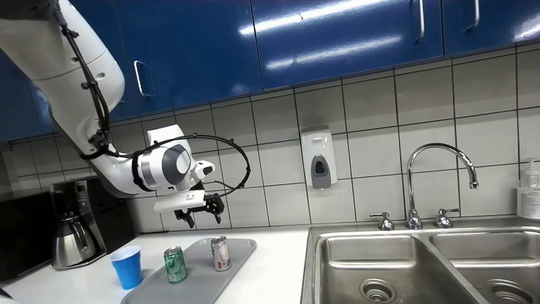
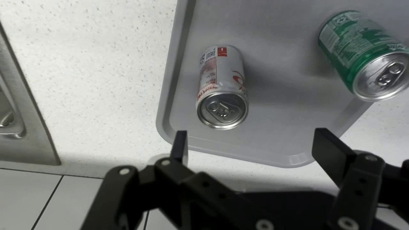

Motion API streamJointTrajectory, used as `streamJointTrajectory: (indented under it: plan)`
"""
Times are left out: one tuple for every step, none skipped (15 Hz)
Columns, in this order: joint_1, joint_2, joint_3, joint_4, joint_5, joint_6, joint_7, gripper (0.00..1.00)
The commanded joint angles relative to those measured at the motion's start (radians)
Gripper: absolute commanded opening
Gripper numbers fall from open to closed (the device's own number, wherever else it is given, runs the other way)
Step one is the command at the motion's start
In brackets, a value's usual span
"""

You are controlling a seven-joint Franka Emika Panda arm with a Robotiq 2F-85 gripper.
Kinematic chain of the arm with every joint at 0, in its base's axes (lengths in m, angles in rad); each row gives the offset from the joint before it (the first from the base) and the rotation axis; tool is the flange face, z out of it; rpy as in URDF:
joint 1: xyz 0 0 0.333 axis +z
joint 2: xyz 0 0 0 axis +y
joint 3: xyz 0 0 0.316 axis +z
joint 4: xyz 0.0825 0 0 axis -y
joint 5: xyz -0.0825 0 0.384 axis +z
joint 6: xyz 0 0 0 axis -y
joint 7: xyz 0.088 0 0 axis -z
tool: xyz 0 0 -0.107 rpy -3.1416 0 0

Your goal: Place the cans on the grey tray.

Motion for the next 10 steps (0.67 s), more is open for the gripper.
streamJointTrajectory:
  plan:
    - [0.012, -0.162, 0.019, -0.12, -0.043, -0.045, 0.054, 1.0]
    - [0.011, -0.198, 0.027, -0.147, -0.051, -0.052, 0.068, 1.0]
    - [0.009, -0.234, 0.036, -0.172, -0.059, -0.062, 0.08, 1.0]
    - [0.007, -0.274, 0.045, -0.196, -0.059, -0.075, 0.09, 1.0]
    - [0.005, -0.311, 0.054, -0.216, -0.056, -0.09, 0.097, 1.0]
    - [0.002, -0.351, 0.063, -0.236, -0.055, -0.107, 0.109, 1.0]
    - [-0.002, -0.392, 0.074, -0.254, -0.054, -0.126, 0.125, 1.0]
    - [-0.005, -0.432, 0.084, -0.27, -0.05, -0.147, 0.146, 1.0]
    - [0.009, -0.314, 0.057, -0.208, -0.024, -0.095, 0.081, 1.0]
    - [0.009, -0.34, 0.061, -0.219, -0.024, -0.103, 0.086, 1.0]
